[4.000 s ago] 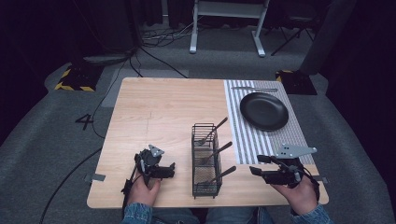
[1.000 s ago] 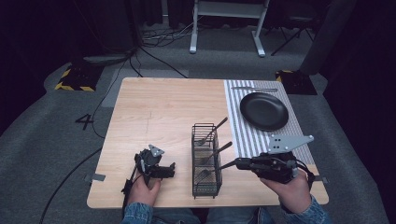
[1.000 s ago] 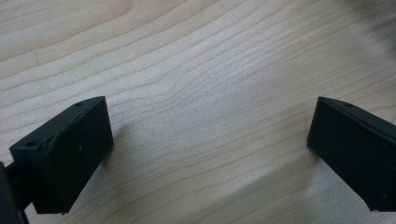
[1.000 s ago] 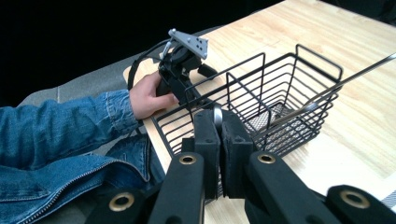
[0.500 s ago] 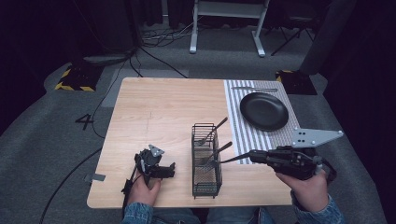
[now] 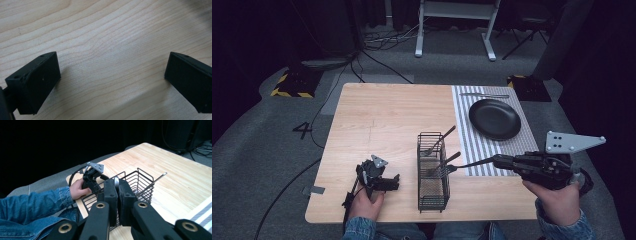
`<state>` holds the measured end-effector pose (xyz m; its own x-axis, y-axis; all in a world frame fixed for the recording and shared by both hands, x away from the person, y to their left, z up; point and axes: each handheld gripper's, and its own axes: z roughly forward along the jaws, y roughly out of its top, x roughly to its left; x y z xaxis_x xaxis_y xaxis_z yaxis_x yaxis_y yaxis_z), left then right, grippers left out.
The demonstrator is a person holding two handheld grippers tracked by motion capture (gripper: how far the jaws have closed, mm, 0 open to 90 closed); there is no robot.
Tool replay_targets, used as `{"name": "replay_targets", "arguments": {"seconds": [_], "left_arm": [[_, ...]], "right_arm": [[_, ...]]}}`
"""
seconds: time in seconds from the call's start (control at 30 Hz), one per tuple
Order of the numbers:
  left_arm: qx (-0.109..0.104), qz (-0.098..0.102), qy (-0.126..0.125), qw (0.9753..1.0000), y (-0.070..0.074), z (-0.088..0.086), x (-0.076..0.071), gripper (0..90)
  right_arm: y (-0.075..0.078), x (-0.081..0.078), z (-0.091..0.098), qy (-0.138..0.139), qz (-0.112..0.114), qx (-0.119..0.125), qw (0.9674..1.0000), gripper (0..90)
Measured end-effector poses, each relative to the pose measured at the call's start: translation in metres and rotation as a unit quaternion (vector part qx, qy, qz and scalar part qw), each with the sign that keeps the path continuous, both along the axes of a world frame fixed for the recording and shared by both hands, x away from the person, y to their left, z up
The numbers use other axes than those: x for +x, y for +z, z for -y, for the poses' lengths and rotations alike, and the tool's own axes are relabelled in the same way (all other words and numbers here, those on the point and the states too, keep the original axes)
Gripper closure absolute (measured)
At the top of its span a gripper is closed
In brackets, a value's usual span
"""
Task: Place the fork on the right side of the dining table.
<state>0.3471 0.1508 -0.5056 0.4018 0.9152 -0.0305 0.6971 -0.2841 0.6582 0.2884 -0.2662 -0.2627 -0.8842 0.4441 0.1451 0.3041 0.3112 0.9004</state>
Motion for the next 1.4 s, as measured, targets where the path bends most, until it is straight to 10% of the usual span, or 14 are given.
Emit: {"name": "replay_targets", "arguments": {"seconds": [1.4], "left_arm": [[0.000, 0.000, 0.000, 1.0000, 0.000, 0.000, 0.000, 0.2]], "right_arm": [[0.007, 0.015, 0.093, -0.143, 0.003, 0.035, 0.9891, 87.1]]}}
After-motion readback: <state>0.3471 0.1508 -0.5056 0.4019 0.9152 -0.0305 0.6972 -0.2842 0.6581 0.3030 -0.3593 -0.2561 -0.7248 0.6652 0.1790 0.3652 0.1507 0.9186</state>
